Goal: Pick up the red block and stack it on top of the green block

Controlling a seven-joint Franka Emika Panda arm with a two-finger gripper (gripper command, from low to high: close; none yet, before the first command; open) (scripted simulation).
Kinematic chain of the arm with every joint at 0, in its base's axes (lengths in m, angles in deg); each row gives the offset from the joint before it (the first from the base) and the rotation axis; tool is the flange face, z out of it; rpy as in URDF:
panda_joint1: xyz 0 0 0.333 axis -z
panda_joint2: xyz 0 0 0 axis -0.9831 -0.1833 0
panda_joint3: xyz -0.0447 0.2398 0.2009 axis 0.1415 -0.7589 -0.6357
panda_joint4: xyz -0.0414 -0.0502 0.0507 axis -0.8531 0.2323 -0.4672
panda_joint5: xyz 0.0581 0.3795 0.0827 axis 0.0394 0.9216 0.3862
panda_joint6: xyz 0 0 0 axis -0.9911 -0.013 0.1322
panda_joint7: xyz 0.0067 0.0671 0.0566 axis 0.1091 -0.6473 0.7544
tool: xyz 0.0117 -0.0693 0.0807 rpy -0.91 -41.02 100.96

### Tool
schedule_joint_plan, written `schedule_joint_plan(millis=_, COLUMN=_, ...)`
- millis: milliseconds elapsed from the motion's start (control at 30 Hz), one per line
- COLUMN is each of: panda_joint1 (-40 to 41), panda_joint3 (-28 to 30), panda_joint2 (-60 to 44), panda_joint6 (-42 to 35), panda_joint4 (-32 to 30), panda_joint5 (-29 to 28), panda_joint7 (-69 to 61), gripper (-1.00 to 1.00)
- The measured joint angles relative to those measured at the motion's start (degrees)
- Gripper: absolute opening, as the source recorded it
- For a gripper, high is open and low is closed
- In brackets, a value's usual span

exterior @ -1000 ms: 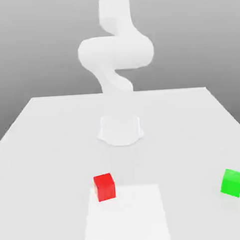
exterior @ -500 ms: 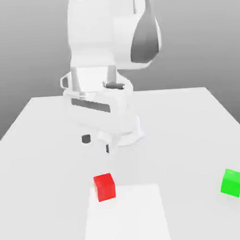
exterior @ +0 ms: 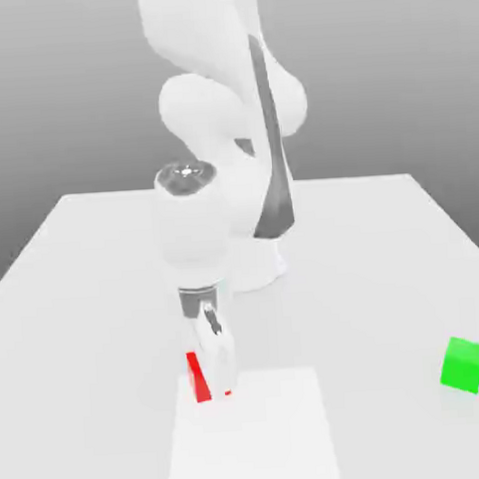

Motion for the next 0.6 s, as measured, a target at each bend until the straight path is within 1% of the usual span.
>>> schedule_joint_plan(millis=167, panda_joint1=-0.3, panda_joint3=0.3, panda_joint2=-0.1, panda_joint6=0.2, panda_joint4=0.0, panda_joint5=-0.1, panda_joint7=0.1, gripper=-1.00)
schedule_joint_plan(millis=233, panda_joint1=0.8, panda_joint3=-1.4, panda_joint2=3.0, panda_joint6=-2.4, panda_joint4=-0.5, panda_joint5=2.3, panda_joint7=-1.7, gripper=-1.00)
schedule_joint_plan(millis=333, panda_joint1=0.3, panda_joint3=-2.1, panda_joint2=8.9, panda_joint6=-7.5, panda_joint4=-1.3, panda_joint5=6.4, panda_joint7=-4.6, gripper=-1.00)
schedule_joint_plan(millis=400, panda_joint1=-0.3, panda_joint3=-2.0, panda_joint2=13.1, panda_joint6=-11.0, panda_joint4=-1.9, panda_joint5=8.0, panda_joint7=-5.7, gripper=-1.00)
schedule_joint_plan(millis=467, panda_joint1=-2.4, panda_joint3=-3.2, panda_joint2=14.9, panda_joint6=-13.8, panda_joint4=-1.0, panda_joint5=8.2, panda_joint7=-7.6, gripper=-1.00)
schedule_joint_plan(millis=600, panda_joint1=-11.2, panda_joint3=-9.0, panda_joint2=13.4, panda_joint6=-17.4, panda_joint4=4.1, panda_joint5=6.9, panda_joint7=-13.6, gripper=-1.00)
